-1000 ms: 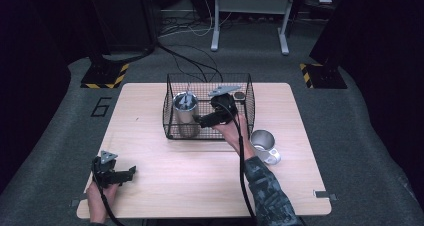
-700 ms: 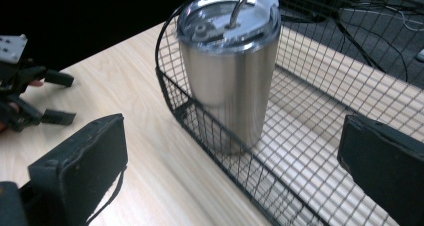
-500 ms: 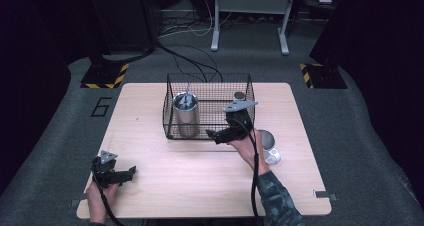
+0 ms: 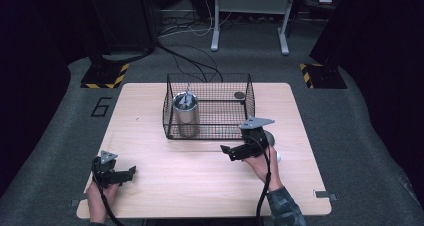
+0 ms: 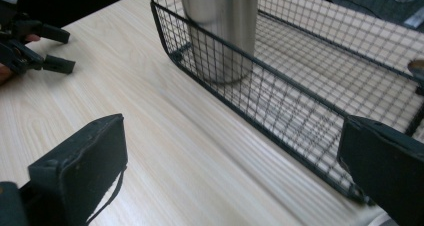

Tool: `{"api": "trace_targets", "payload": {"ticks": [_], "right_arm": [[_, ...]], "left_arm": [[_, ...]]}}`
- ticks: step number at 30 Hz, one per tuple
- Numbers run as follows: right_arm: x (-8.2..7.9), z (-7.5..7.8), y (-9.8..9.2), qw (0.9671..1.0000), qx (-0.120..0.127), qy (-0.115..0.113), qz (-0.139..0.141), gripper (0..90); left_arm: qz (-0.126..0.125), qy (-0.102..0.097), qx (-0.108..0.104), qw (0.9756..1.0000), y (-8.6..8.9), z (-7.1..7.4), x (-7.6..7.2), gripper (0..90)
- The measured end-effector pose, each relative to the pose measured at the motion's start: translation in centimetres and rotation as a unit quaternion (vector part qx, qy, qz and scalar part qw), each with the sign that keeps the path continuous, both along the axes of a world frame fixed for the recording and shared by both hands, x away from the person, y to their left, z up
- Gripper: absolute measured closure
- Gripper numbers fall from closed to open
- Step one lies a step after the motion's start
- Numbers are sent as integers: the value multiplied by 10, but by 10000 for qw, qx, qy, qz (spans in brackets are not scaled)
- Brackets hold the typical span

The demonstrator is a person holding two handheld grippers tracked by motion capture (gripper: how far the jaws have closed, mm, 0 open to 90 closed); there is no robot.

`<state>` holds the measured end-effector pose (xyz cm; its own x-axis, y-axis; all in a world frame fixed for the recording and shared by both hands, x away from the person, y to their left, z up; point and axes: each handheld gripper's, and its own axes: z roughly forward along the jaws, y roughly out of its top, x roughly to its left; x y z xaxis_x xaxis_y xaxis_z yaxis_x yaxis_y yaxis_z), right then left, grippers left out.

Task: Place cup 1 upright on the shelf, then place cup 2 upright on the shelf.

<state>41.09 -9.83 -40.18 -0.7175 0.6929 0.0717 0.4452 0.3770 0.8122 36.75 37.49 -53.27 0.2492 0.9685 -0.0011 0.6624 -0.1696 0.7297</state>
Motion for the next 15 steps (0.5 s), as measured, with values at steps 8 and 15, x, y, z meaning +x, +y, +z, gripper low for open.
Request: {"api": "trace_targets", "payload": {"ticks": [8,15], "right_arm": [[-13,-8,-26,9995,-78,83,-294,0],[-22,-13,-55,9976,-70,40,-687,0]], "left_arm": [[10,-21,-6,10000,0,0,0,14],[24,-24,-26,10000,0,0,0,14]]}}
